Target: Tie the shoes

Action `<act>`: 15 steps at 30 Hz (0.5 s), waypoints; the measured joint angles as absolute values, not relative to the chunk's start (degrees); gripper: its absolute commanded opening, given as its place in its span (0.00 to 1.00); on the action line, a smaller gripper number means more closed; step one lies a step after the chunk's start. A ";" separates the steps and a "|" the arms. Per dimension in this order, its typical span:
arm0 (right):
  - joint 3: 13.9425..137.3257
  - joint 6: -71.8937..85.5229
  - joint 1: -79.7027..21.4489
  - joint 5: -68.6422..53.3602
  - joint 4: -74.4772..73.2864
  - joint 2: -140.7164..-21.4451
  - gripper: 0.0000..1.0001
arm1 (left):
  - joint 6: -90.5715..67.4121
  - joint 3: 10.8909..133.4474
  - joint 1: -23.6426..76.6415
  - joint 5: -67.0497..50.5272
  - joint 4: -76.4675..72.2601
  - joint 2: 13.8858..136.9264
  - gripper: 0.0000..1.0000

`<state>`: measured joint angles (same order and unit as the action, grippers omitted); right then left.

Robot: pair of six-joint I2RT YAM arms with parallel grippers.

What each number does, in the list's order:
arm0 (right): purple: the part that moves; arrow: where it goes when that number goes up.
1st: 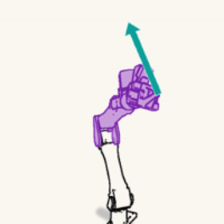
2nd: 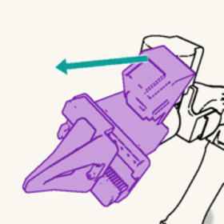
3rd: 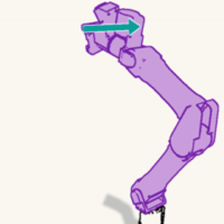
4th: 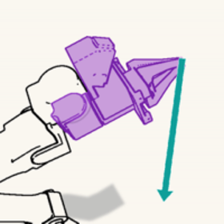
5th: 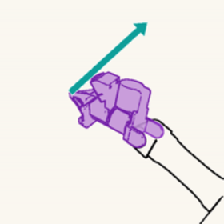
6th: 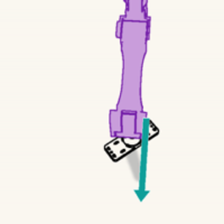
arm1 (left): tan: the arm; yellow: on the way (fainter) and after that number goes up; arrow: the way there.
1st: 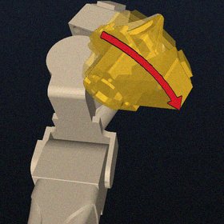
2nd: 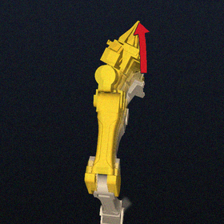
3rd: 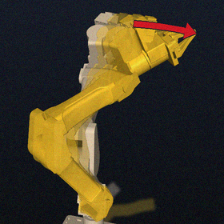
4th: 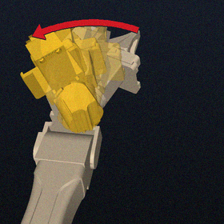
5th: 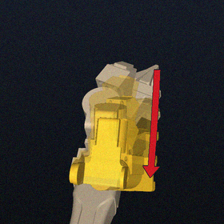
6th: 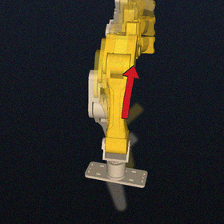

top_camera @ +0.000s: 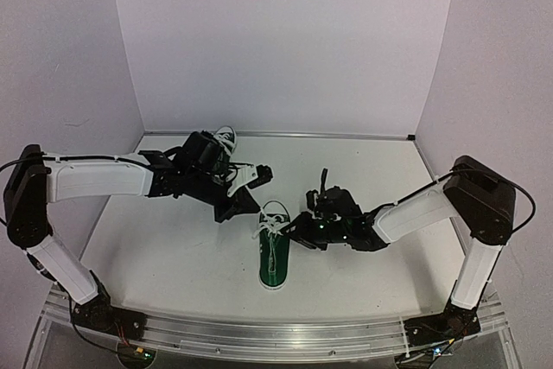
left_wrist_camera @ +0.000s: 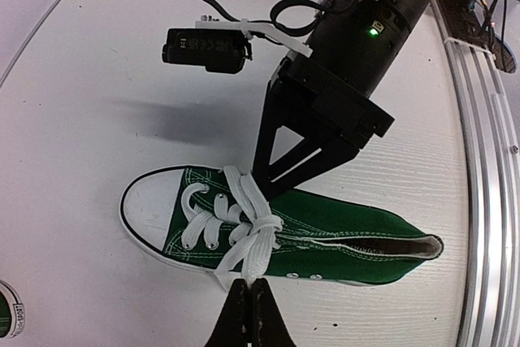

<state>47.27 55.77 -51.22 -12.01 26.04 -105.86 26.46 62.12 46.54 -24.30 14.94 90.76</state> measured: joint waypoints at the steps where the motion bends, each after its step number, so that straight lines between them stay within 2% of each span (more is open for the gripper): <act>1: 47.27 55.79 -51.22 -12.01 26.04 -105.86 0.22 | 26.46 62.11 46.54 -24.29 14.90 90.36 0.00; 5: 47.27 55.77 -51.33 -12.03 26.09 -105.86 0.17 | 26.46 62.08 46.54 -24.27 14.35 89.51 0.00; 15: 47.88 55.77 -51.48 -12.03 26.07 -106.10 0.21 | 26.48 60.60 46.54 -24.33 13.92 87.88 0.00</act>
